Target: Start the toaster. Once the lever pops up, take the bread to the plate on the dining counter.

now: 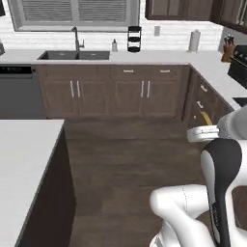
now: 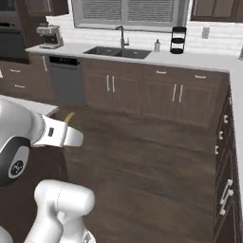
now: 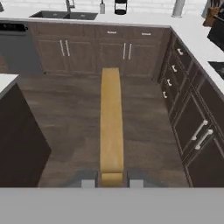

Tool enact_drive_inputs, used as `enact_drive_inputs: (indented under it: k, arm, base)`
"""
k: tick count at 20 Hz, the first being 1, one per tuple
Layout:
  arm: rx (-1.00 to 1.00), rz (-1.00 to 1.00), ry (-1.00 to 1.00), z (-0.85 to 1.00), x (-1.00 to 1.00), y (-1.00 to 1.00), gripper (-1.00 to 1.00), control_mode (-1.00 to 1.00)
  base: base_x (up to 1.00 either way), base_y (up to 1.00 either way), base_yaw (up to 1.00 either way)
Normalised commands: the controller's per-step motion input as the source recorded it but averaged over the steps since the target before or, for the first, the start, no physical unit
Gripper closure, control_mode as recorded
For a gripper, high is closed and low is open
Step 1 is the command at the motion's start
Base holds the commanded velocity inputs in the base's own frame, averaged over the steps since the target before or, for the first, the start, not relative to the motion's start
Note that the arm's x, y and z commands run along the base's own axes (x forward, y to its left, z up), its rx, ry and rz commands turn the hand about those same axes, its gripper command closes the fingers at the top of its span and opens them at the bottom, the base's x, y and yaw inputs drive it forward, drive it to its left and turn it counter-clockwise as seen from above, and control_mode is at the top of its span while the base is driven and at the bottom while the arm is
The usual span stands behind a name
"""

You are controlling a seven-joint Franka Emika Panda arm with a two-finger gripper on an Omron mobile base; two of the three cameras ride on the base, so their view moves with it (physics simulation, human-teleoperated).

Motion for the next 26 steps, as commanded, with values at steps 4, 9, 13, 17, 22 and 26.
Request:
enact_drive_inputs:
  k: [4, 9, 13, 17, 22, 26]
  arm:
    - [0.0, 0.0, 0.0, 0.0, 0.0, 0.0, 1.0, 1.0]
    - [0.0, 0.0, 0.0, 0.0, 0.0, 0.0, 1.0, 1.0]
    - [0.0, 0.0, 0.0, 0.0, 0.0, 0.0, 1.0, 1.0]
    - [0.0, 0.0, 0.0, 0.0, 0.0, 0.0, 1.0, 1.0]
    - [0.0, 0.0, 0.0, 0.0, 0.0, 0.0, 1.0, 1.0]
    - [0.0, 0.0, 0.0, 0.0, 0.0, 0.0, 1.0, 1.0]
  base:
    - [0.0, 0.18, 1.0]
    - [0.0, 0.19, 0.97]
    - [0.0, 0.48, 0.87]
    - [-0.05, 0.86, 0.68]
    - [-0.06, 1.0, 0.33]
    - [-0.16, 1.0, 0.23]
